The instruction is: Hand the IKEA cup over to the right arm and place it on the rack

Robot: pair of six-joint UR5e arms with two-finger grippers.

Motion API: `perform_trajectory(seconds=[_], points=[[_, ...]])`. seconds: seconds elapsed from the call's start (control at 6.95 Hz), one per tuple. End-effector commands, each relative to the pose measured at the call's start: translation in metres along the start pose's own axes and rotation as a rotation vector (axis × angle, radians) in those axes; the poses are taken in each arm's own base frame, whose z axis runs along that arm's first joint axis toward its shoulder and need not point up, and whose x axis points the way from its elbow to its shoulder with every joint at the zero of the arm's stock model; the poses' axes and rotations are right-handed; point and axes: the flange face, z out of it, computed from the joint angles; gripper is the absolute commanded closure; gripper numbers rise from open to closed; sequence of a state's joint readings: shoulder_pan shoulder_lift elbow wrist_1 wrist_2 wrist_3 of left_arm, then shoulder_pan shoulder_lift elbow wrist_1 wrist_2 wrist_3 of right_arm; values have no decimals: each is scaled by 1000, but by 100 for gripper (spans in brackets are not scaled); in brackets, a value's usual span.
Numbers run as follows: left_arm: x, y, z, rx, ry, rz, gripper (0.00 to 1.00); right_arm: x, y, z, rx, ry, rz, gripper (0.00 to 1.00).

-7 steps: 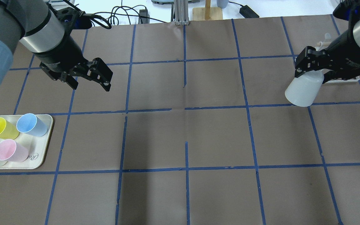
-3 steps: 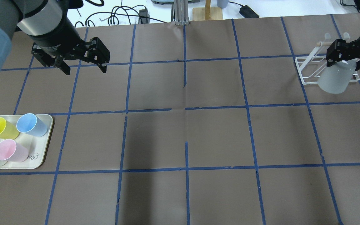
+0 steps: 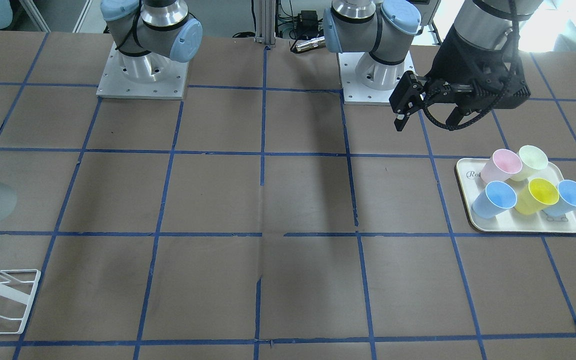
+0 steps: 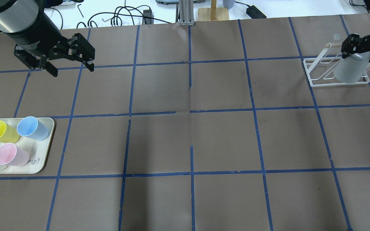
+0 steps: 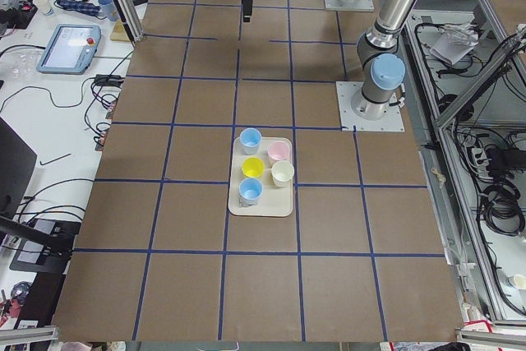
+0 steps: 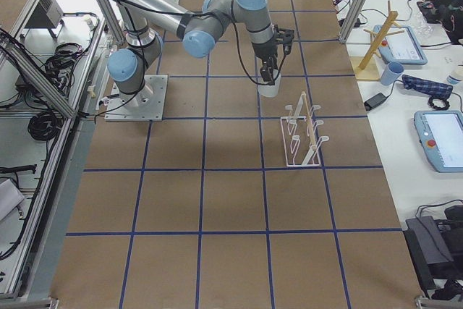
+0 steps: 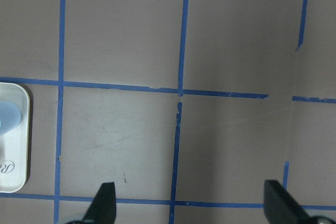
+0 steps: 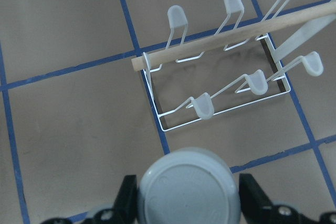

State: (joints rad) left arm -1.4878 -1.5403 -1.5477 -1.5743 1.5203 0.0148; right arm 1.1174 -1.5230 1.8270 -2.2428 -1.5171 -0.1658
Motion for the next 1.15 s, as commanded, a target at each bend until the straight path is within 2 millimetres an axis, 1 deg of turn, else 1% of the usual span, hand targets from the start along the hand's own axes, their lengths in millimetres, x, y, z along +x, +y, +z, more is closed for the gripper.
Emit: perform_trajectory(seconds=[0.0,0.14,0.29,0.43,0.58,0.72,0.86,1.01], points=[[21,5,3,-11,-5,57,0,26,-8,17,1,3,43,79],[28,9,5,-16,-6,73,0,28,-10,24,12,3,47,79],[28,7,-1,-4,-11,76,0,29,-16,32,38,-3,49,79],[28,8,8,-21,-11,75,0,26,-18,34,58,-28,50,78],[27,8,5,-13,-9,74,0,25,-19,34,61,-38,49,78],[27,9,6,-16,-9,74,0,25,-23,30,73,-44,46,78],[28,8,6,-13,-8,74,0,26,-37,34,81,-64,47,78],[27,9,6,-13,-8,74,0,28,-45,39,81,-72,59,76]])
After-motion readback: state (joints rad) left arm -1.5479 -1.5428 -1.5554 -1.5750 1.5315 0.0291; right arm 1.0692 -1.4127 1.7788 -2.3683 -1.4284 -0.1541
